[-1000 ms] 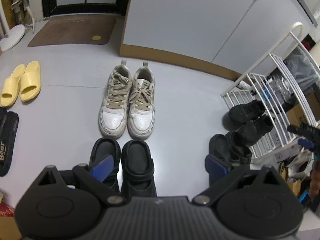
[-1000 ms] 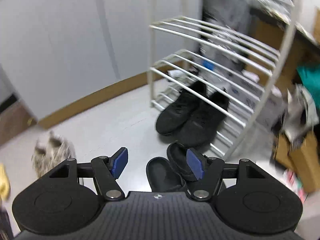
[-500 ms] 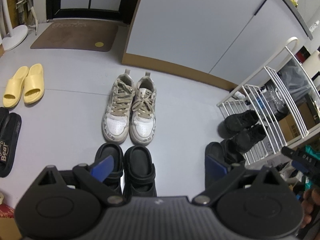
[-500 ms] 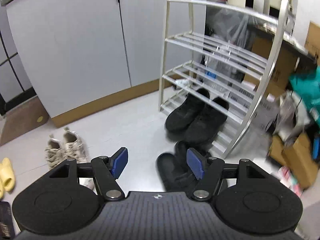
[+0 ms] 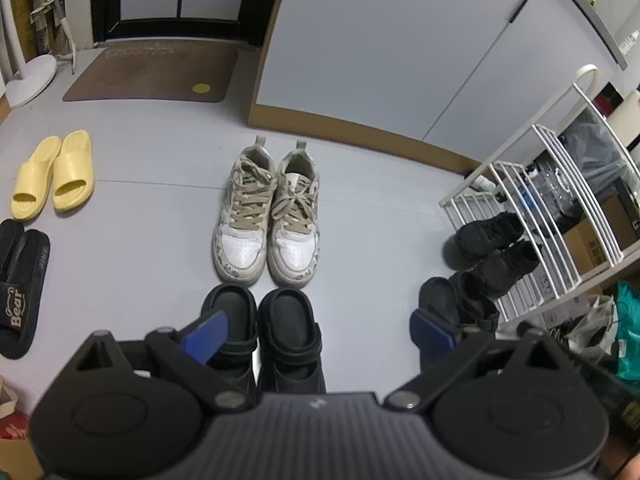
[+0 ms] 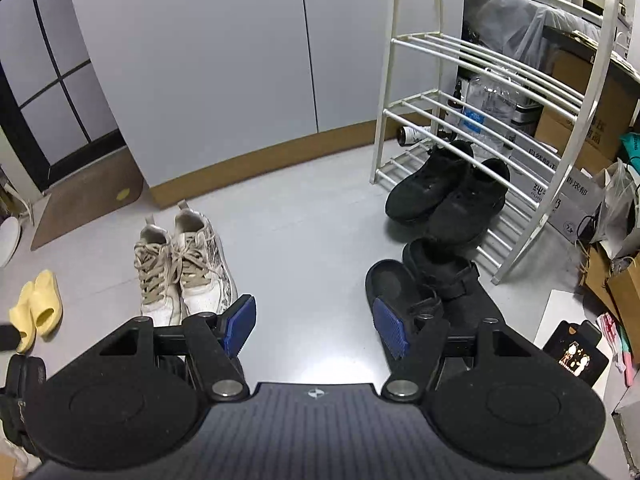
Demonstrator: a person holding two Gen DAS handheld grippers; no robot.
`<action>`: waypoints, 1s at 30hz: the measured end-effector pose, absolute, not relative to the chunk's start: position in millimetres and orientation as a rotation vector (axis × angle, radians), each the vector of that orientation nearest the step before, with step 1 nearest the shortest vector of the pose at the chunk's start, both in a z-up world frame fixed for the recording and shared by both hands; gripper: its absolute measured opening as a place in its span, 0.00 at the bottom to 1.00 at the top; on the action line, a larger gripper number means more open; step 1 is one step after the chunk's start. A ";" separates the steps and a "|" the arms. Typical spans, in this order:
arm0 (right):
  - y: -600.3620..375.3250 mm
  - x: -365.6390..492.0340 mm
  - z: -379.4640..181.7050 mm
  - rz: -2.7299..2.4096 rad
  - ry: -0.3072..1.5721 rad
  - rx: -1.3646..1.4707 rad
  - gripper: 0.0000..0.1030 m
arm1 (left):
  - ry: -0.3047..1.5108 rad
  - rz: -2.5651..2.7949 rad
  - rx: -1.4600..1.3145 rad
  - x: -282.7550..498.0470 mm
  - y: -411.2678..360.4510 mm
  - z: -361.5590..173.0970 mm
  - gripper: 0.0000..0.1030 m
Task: Organize scattered shoes
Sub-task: 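Move the right gripper over the pair of black clogs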
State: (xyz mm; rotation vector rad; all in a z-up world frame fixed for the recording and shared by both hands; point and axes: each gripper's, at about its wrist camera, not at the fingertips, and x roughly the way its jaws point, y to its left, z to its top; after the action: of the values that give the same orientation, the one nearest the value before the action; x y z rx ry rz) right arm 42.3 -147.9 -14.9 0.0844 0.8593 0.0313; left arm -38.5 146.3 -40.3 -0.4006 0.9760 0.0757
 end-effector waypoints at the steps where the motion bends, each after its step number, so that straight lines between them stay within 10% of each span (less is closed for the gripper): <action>1: -147.1 40.3 -18.9 0.032 0.863 0.086 0.68 | 0.972 0.078 -0.405 -38.0 147.1 -39.2 0.96; 30: -72.8 -19.2 -176.8 0.293 0.932 -0.029 0.68 | 1.080 0.071 -0.270 -24.9 138.2 -71.8 0.96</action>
State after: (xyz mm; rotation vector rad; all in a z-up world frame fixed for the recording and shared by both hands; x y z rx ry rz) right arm -19.2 -72.8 -176.8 -0.0295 0.9317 0.2930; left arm -24.9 138.2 -71.8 -0.2704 1.0799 0.0713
